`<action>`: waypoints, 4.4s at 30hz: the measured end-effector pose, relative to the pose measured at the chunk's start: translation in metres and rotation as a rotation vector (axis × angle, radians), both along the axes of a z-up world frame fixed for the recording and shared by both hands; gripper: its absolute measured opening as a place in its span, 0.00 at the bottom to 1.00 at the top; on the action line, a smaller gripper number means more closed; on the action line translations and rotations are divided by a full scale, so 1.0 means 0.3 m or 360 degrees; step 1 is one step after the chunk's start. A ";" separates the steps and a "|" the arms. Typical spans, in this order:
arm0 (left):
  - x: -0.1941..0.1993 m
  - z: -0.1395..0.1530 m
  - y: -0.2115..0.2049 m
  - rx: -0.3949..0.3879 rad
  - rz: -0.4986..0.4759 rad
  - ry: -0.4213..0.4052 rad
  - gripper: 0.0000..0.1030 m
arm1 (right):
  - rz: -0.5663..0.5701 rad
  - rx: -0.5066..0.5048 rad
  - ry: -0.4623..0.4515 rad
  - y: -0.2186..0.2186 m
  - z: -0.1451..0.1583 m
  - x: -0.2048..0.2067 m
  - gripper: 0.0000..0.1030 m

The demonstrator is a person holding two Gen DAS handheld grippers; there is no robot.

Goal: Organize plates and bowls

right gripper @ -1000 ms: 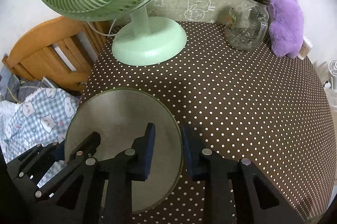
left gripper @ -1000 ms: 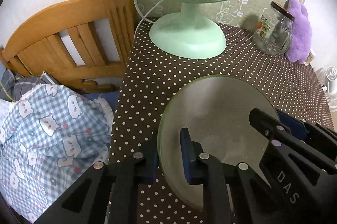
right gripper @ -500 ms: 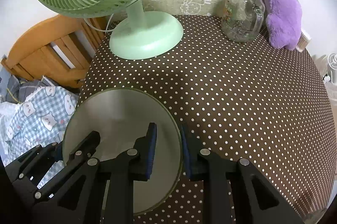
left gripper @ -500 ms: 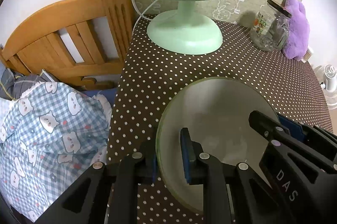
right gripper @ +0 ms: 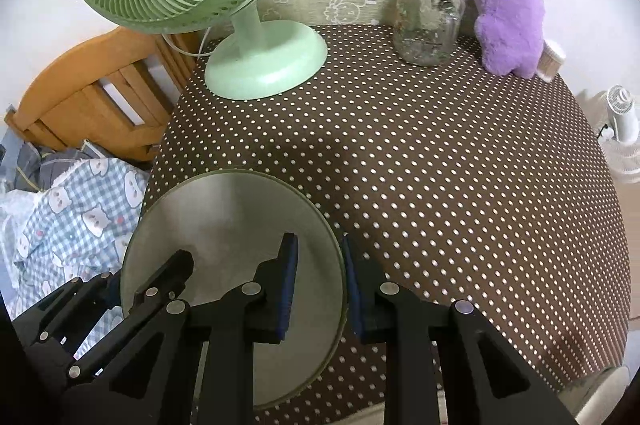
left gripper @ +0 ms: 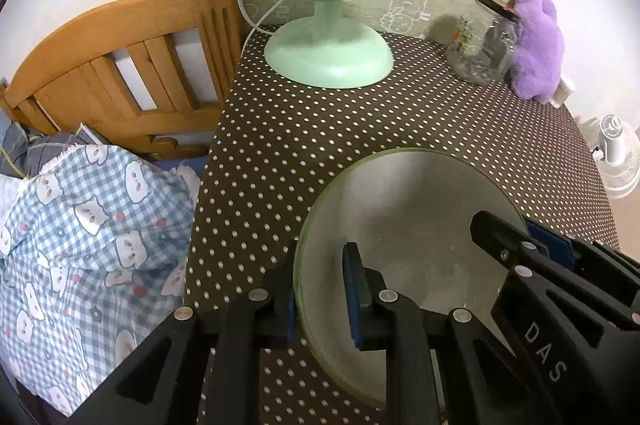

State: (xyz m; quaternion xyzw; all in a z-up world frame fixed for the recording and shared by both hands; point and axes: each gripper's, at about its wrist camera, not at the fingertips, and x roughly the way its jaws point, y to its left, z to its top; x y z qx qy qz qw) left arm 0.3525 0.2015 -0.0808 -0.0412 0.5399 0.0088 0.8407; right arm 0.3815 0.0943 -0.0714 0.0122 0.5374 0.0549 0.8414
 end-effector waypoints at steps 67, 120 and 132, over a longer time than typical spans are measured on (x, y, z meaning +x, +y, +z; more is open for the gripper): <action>-0.479 0.298 -0.863 0.0006 0.0011 -0.0193 0.16 | 0.0012 0.0037 -0.0198 -0.904 0.317 -0.510 0.25; -0.519 0.076 -1.049 0.0009 -0.0015 0.0067 0.35 | 0.0002 -0.0019 0.0029 -1.055 0.063 -0.570 0.29; -0.534 0.073 -0.999 -0.0075 -0.0001 0.0031 0.74 | -0.0006 0.0138 0.0054 -1.123 0.052 -0.575 0.74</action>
